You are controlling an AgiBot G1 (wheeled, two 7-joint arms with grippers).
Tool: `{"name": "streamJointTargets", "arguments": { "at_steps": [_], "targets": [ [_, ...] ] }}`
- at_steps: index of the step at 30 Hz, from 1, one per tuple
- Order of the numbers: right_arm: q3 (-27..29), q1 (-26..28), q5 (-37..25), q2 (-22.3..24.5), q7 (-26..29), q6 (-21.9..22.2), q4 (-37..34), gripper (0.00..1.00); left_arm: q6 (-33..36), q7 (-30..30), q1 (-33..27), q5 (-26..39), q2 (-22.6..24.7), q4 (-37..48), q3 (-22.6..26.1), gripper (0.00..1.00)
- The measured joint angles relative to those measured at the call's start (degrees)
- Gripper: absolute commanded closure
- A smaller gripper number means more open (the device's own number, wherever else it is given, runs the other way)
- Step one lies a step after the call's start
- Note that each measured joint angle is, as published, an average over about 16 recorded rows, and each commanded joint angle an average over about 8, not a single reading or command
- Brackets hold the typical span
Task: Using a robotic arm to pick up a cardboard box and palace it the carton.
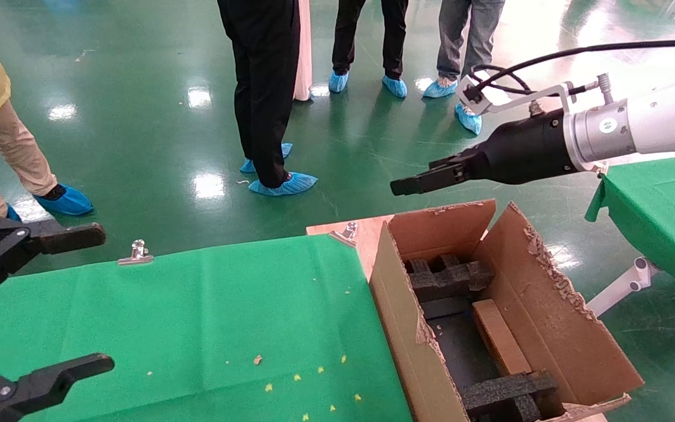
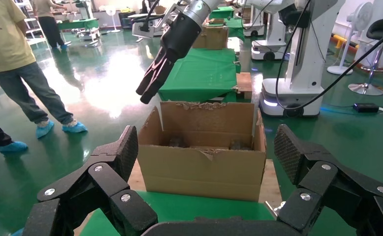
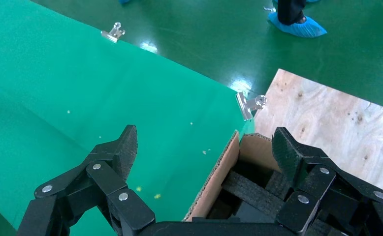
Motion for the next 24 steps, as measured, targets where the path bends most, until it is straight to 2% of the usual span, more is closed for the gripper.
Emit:
{"name": "streamJointTargets", "arguments": {
  "at_steps": [10, 24],
  "targets": [
    [6.0, -4.2, 0.1, 0.4, -2.0, -1.3, 2.8, 0.0, 0.0, 0.0, 0.0, 0.0, 0.0, 0.0, 0.0, 0.0],
    [24.1, -17.0, 0.5, 1.7, -7.9, -5.5, 11.5, 0.0, 0.0, 0.0, 0.0, 0.0, 0.0, 0.0, 0.0, 0.0]
  ]
}}
